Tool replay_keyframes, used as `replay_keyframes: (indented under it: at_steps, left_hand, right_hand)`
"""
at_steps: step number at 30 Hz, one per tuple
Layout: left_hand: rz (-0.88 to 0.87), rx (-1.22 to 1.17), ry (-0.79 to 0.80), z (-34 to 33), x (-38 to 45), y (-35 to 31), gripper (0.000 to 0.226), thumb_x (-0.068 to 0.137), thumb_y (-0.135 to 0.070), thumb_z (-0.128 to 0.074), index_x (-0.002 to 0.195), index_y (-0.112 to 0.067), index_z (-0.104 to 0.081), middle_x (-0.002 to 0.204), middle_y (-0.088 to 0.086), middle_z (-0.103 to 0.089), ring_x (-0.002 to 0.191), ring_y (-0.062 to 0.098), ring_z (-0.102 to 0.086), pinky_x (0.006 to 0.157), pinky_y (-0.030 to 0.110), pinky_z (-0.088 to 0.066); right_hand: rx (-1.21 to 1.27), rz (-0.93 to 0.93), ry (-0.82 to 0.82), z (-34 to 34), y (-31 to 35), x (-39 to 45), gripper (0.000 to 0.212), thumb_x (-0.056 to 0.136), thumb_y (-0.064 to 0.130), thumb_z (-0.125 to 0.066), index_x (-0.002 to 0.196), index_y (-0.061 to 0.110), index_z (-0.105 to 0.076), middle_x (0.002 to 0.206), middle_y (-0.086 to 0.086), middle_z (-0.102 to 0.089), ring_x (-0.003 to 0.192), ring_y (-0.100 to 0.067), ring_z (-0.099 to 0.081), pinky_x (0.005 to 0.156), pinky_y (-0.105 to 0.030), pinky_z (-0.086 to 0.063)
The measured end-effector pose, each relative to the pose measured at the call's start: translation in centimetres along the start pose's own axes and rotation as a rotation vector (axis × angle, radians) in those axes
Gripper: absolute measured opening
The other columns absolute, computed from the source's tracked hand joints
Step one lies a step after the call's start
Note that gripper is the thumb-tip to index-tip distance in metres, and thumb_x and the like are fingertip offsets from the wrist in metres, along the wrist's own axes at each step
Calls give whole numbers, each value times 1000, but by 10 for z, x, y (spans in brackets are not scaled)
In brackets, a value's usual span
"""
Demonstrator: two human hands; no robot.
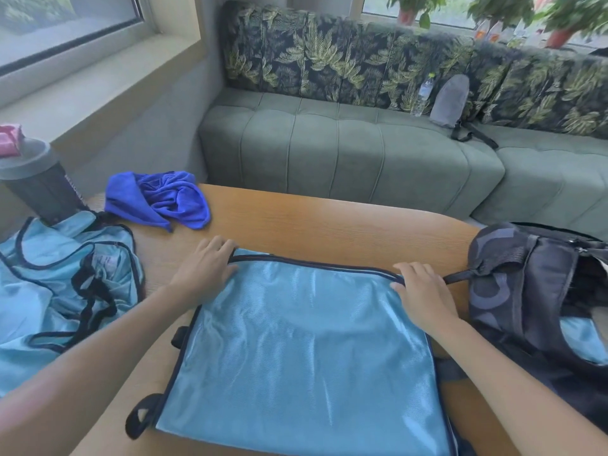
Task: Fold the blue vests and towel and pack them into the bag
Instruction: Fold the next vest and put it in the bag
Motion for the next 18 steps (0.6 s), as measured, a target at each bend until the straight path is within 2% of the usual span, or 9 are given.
replay_keyframes:
  at_steps: [2, 5, 7, 9, 11, 14, 16, 18]
  left_hand:
    - [6, -39, 77, 8, 10, 2, 36, 94, -33, -69, 123, -21, -52, 115, 1, -54, 105, 24, -52, 94, 44, -48]
    - [42, -75, 192, 19, 21, -2, 23, 94, -30, -70, 107, -22, -52, 109, 3, -57, 96, 21, -53, 84, 36, -45]
    - [64, -121, 191, 30, 22, -9, 20, 93, -26, -71, 104, -18, -56, 108, 4, -54, 96, 23, -55, 80, 33, -40]
    - [92, -187, 159, 45, 19, -16, 19, 92, -23, -72, 103, -13, -60, 103, 3, -55, 94, 23, -56, 75, 32, -39]
    - [127, -253, 135, 66, 13, -20, 17, 90, -22, -73, 94, -14, -58, 92, 0, -57, 88, 23, -56, 66, 31, -37]
    - [129, -343, 104, 106, 3, -24, 24, 87, -21, -75, 80, -17, -52, 78, -1, -56, 68, 22, -56, 56, 29, -40]
    - [128, -424, 52, 138, -2, -29, 22, 88, -19, -76, 83, -15, -55, 75, 2, -58, 50, 16, -53, 49, 25, -44]
    - [121, -540, -19, 170, -4, -33, 17, 89, -14, -76, 88, -12, -59, 75, 10, -64, 51, 15, -54, 42, 19, -45]
  right_hand:
    - [42, -4, 75, 5, -1, 7, 38, 102, 39, -55, 137, 23, -51, 130, 4, -56, 123, -19, -47, 101, -38, -40]
    - [55, -21, 197, 16, -2, 16, 31, 101, 37, -58, 129, 23, -57, 125, 2, -58, 121, -22, -48, 101, -40, -38]
    - [97, -28, 246, 31, 1, 17, 19, 101, 34, -60, 116, 23, -63, 114, 0, -58, 114, -25, -51, 96, -42, -42]
    - [147, -21, 244, 50, 2, 15, 9, 100, 32, -62, 103, 23, -64, 106, 0, -57, 105, -24, -53, 87, -39, -44]
    - [169, -14, 214, 75, 3, 10, 9, 98, 31, -64, 100, 22, -65, 104, -1, -60, 97, -21, -54, 80, -35, -42]
    - [219, -36, 175, 121, 1, 3, 13, 93, 31, -71, 96, 20, -66, 99, -2, -66, 96, -23, -59, 81, -35, -46]
    - [237, -46, 122, 155, 0, 1, 17, 90, 31, -76, 95, 17, -69, 97, -3, -65, 96, -24, -62, 79, -32, -44]
    - [324, -58, 55, 190, 0, 1, 15, 89, 25, -77, 94, 12, -71, 96, -6, -66, 80, -19, -69, 67, -26, -48]
Point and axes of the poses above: each hand's wrist, its own x-axis towards the middle knuckle, its own z-axis out of the back of the hand, y = z × x, the point moved 2 cm from there along x, towards the middle knuckle
